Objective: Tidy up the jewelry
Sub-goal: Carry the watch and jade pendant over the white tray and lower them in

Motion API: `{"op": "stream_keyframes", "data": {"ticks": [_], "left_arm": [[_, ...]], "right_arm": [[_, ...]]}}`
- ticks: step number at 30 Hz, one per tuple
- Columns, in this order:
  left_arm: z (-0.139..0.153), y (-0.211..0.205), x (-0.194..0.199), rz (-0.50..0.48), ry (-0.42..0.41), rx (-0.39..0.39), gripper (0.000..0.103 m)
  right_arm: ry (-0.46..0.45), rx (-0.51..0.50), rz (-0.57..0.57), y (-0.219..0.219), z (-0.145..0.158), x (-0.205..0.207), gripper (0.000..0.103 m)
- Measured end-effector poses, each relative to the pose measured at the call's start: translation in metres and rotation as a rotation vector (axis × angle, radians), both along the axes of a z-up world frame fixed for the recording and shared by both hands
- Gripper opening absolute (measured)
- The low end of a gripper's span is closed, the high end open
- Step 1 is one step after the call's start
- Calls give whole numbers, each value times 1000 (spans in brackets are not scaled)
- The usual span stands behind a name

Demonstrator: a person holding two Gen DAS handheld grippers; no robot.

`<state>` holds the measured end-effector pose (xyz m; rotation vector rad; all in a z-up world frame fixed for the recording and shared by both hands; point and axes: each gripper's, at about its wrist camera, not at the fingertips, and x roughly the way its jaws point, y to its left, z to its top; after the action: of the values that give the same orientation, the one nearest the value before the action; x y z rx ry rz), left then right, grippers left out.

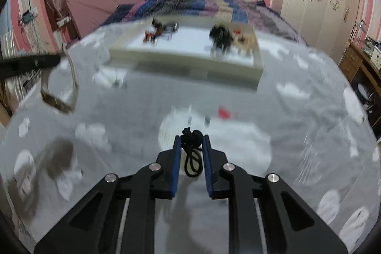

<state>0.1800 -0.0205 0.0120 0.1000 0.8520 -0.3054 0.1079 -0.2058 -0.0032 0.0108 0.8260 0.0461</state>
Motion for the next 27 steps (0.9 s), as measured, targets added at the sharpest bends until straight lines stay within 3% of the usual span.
{"op": "stream_keyframes", "data": {"ticks": [6, 10, 18, 27], "left_arm": [[15, -17, 47, -2, -12, 6, 9], [19, -25, 84, 6, 6, -26, 9], [0, -49, 153, 11, 88, -77, 9], [-45, -45, 193, 48, 123, -67, 9]], "right_arm": [[-99, 8, -20, -7, 52, 55, 17], [-91, 11, -32, -11, 65, 102, 17], [-15, 80, -125, -39, 48, 185, 17], [43, 96, -155, -58, 2, 206, 17]]}}
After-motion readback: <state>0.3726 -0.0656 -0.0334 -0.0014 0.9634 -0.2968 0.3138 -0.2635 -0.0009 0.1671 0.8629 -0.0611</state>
